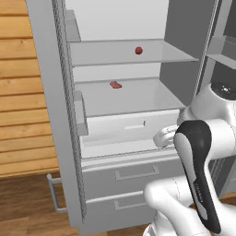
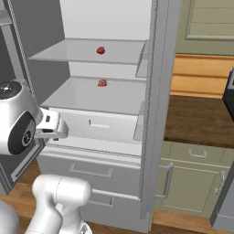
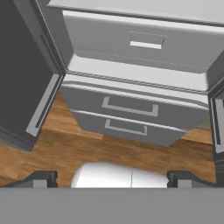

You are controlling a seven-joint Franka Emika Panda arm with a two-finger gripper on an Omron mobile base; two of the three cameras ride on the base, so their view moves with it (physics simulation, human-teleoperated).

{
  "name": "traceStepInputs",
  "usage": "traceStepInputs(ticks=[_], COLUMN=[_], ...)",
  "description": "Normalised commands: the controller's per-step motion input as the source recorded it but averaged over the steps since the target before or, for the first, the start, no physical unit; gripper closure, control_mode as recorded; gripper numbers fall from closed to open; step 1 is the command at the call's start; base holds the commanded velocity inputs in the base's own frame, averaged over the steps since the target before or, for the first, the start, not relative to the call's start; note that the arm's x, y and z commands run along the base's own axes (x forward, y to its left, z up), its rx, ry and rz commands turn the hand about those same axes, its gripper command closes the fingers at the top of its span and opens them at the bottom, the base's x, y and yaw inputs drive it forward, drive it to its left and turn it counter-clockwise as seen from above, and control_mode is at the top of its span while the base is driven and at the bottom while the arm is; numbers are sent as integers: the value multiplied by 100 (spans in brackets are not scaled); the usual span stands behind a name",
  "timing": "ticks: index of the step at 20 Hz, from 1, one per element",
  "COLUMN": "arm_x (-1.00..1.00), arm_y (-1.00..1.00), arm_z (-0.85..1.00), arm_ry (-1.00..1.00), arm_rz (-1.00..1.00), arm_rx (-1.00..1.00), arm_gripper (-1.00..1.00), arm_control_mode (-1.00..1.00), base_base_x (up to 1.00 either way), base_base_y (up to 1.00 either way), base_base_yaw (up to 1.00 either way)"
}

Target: Take the strawberry from the fridge and place it on top of the pancake, located on the dining counter.

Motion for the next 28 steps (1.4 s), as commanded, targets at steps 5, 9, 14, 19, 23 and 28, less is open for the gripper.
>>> traceStepInputs(ticks=[5, 9, 14, 19, 23, 28], arm_x=[1, 3, 9, 0, 0, 0], arm_y=[-13, 0, 0, 0, 0, 0], arm_z=[-6, 0, 0, 0, 0, 0], arm_ry=[1, 2, 0, 0, 0, 0], arm_rz=[-8, 0, 0, 0, 0, 0], arm_rx=[-5, 0, 0, 0, 0, 0], arm_gripper=[-100, -100, -100, -100, -100, -100], arm_control_mode=[-100, -100, -100, 100, 100, 100], base_base_x=[0, 0, 0, 46, 93, 41], base_base_y=[0, 0, 0, 25, 53, -20], base_base_yaw=[0, 0, 0, 0, 0, -6])
